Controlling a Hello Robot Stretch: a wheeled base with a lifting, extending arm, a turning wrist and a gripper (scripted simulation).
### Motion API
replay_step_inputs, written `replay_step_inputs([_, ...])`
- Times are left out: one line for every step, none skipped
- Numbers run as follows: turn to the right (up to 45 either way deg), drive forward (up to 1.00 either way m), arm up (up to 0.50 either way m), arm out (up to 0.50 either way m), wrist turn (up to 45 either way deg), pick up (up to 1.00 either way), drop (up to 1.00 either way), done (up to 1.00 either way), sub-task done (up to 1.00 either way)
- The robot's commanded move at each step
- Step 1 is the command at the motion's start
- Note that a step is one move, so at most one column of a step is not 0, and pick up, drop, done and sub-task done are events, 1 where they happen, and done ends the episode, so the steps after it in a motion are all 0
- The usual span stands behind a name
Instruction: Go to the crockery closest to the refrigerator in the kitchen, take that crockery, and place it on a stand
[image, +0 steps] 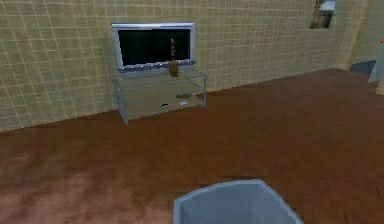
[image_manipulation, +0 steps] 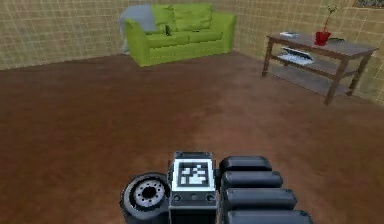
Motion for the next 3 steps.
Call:
replay_step_inputs([-3.0, 0.00, 0.00, 0.00, 0.0, 0.00, 0.00, 0.00, 0.00])
replay_step_inputs([0.0, 1.00, 0.00, 0.00, 0.0, 0.00, 0.00, 0.00, 0.00])
replay_step_inputs([0.0, 1.00, 0.00, 0.00, 0.0, 0.00, 0.00, 0.00, 0.00])
